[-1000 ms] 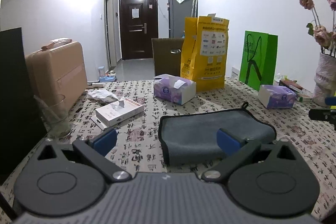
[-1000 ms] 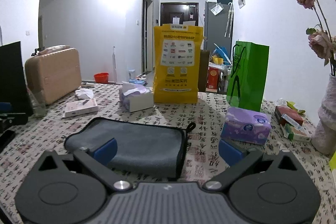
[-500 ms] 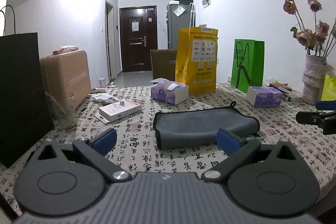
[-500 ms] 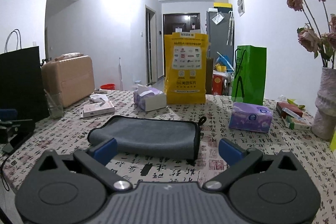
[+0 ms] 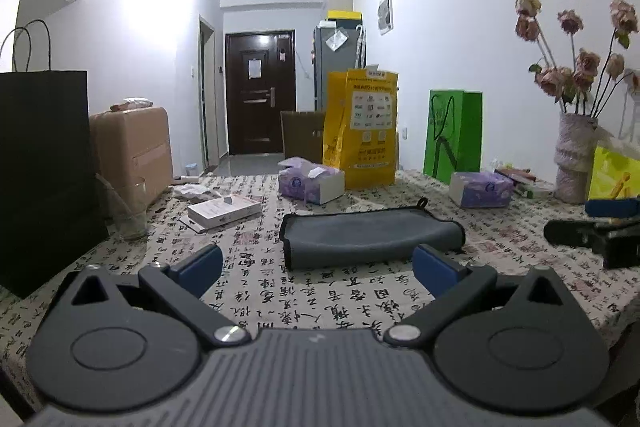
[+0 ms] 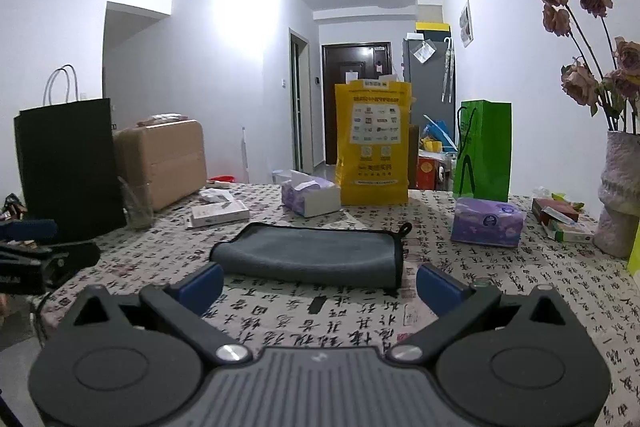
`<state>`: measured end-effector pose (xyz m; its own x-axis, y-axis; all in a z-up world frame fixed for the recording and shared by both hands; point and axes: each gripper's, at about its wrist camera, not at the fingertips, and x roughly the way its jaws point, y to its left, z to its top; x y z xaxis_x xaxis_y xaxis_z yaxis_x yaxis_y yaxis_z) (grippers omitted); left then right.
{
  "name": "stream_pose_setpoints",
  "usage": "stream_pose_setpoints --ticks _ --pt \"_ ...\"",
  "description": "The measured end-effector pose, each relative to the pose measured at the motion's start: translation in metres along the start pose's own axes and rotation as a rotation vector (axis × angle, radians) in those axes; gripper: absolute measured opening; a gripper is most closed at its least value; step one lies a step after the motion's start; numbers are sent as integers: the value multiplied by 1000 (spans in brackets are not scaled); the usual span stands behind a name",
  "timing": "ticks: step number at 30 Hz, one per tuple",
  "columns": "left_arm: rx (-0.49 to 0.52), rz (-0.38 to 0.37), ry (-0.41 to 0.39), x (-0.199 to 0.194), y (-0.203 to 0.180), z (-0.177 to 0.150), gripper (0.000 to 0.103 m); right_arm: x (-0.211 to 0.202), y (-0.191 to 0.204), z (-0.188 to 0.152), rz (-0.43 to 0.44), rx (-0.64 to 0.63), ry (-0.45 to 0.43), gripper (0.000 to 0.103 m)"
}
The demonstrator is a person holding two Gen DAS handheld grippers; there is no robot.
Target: Fold towel
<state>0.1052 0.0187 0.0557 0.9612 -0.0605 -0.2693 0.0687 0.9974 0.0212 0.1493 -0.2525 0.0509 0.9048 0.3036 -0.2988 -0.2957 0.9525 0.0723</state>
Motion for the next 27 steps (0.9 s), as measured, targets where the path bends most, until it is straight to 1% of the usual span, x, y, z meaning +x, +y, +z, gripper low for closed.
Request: stream_pose_setpoints --ticks 5,7,10,12,17,27 --pt "-4 -5 -6 -16 -1 -6 103 -20 6 -14 4 12 8 103" --pt "-14 -18 -1 -23 1 -9 103 -29 9 -19 0 13 13 103" --pt "-11 -22 2 -33 1 -16 103 -43 19 -26 5 -4 6 103" --pt "-8 -20 12 -38 0 -21 103 -47 24 -31 -5 -11 11 103" --pt "-1 -14 22 -50 -6 -33 103 -55 31 -46 5 -11 28 103" --pt "0 -26 59 -60 -11 -48 103 -72 32 -61 -11 18 29 103"
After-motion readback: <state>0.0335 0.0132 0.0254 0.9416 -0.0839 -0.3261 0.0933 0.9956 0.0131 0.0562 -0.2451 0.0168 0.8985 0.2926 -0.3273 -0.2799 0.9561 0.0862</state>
